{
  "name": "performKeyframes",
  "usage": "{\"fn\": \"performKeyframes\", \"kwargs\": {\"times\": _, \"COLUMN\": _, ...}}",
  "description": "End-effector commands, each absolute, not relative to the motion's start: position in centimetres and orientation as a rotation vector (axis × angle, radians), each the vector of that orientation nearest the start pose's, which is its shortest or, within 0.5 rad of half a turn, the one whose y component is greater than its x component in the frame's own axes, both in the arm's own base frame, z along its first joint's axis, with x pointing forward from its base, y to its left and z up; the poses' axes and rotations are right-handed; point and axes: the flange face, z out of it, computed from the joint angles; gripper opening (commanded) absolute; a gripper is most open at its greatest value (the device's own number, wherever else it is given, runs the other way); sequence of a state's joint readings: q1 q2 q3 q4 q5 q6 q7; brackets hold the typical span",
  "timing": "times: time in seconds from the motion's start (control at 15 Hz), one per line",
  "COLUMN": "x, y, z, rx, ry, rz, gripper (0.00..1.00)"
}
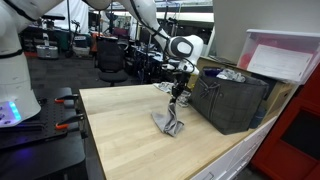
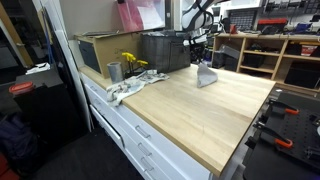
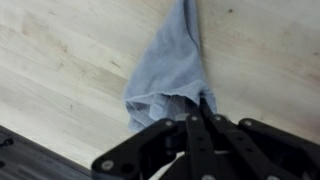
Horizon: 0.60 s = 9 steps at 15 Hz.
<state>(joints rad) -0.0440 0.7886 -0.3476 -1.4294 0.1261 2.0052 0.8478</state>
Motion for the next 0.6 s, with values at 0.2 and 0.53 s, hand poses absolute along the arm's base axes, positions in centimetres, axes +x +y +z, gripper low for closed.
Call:
{"fn": "performKeyframes", "kwargs": {"times": 0.2, "x": 59.2, "y": -14.0, "z": 24.9, "rx": -2.855, "ry": 1.518, "rz": 0.509, "gripper": 0.01}}
{"fn": "performKeyframes", "kwargs": {"times": 0.53, "x": 53.7, "y": -10.0, "z": 24.4, "rx": -2.929, "ry": 1.350, "rz": 0.629, "gripper": 0.01}}
